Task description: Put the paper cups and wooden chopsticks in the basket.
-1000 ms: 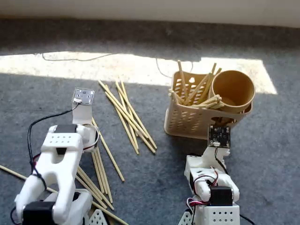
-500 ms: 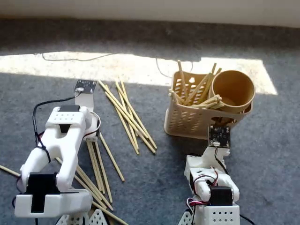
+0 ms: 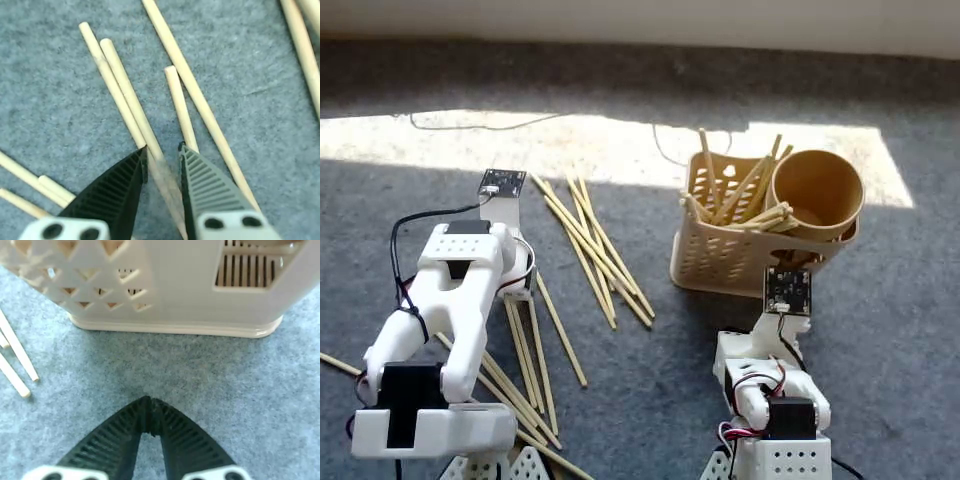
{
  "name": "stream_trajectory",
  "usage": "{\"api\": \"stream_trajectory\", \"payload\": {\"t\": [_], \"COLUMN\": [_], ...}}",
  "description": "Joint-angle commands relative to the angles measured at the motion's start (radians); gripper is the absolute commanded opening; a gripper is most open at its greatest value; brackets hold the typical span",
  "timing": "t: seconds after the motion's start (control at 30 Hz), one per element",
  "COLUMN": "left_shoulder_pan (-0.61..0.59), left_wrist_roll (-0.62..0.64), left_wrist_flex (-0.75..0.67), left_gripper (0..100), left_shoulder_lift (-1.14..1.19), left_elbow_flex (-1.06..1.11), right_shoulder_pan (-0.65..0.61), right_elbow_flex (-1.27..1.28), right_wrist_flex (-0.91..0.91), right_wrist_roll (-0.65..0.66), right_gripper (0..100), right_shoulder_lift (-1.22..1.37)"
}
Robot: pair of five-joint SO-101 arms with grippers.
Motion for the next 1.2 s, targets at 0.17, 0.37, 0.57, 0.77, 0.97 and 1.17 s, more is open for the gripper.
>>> {"api": "stream_trajectory", "payload": {"t": [0.17,0.37,0.57,0.77,0.97,1.17], "left_shoulder_pan": [0.007,0.007,-0.015,-0.019,-0.035,-0.071], "left_wrist_roll": [0.005,0.0,0.0,-0.002,-0.003,0.005], "left_wrist_flex": [0.006,0.006,0.017,0.032,0.031,0.014], "left_gripper": [12,12,12,12,12,22], "left_shoulder_lift": [0.002,0.001,0.001,-0.001,-0.07,-0.197], "left_elbow_flex": [-0.022,-0.021,-0.021,-0.024,-0.002,0.105], "right_shoulder_pan": [-0.007,-0.007,-0.007,-0.007,-0.007,-0.007], "right_elbow_flex": [0.104,0.104,0.104,0.104,0.104,0.104], "right_wrist_flex": [0.007,0.007,0.007,0.007,0.007,0.007], "right_wrist_roll": [0.009,0.009,0.009,0.009,0.009,0.009], "right_gripper": [0.8,0.8,0.8,0.8,0.8,0.8], "right_shoulder_lift": [-0.002,-0.002,-0.002,-0.002,-0.002,-0.002]}}
